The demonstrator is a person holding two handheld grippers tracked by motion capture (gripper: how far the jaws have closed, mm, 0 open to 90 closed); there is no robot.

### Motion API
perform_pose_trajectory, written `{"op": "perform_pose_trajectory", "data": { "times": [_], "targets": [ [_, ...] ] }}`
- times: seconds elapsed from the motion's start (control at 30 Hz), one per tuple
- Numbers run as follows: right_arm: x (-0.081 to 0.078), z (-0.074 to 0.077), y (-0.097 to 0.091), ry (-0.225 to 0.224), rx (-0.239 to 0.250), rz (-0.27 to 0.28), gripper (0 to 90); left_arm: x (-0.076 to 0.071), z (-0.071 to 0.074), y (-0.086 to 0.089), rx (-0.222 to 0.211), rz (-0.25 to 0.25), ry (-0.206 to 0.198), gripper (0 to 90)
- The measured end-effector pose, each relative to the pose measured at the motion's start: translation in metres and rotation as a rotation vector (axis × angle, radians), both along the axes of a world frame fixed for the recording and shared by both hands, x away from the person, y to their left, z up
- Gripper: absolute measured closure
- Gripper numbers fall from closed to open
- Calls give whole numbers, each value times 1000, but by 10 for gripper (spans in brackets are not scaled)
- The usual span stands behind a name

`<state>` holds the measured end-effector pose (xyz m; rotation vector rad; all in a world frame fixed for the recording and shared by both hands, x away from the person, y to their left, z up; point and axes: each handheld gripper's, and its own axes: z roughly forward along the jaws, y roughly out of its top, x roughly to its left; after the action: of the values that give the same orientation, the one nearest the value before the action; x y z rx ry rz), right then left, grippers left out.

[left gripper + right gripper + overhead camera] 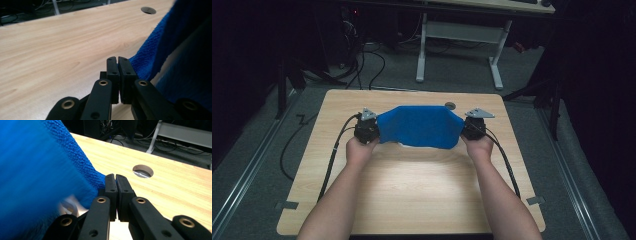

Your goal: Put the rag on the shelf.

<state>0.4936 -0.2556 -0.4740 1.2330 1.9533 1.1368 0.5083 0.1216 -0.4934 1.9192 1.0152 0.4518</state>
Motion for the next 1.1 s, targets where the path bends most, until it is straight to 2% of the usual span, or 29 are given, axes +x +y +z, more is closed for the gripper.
{"op": "perform_pose_trajectory", "data": {
  "times": [0.17,0.4,0.53,0.57,0.6,0.63,0.67,0.7,0.8,0.87,1.0,1.1],
  "targets": [
    [1,-5,-1,15,6,5,888,-6,-4,3,-11,-1,0,883],
    [0,-17,1,29,12,-7,887,-11,-7,5,4,-7,1,882],
    [-1,-21,-3,48,18,-13,862,-14,-8,5,-8,-3,3,873],
    [-2,-21,-4,46,20,-20,840,-15,-8,5,-11,-2,4,870],
    [-2,-19,-5,39,20,-26,775,-16,-8,5,-19,1,3,841],
    [-2,-19,-5,39,20,-26,775,-16,-8,5,-19,1,3,799],
    [-3,-17,-6,34,23,-34,753,-16,-7,5,-19,6,4,799],
    [-5,-12,-9,19,21,-39,733,-16,-7,5,-23,12,6,738],
    [-6,-8,-12,9,21,-40,721,-17,-5,7,-17,23,9,684],
    [-10,-2,-16,1,20,-42,713,-20,-6,9,-19,31,4,672],
    [-12,1,-20,-5,18,-46,707,-23,-6,11,-14,35,5,670],
    [-16,1,-27,-17,42,-63,692,-26,-7,13,-18,39,-2,671]
  ]
}}
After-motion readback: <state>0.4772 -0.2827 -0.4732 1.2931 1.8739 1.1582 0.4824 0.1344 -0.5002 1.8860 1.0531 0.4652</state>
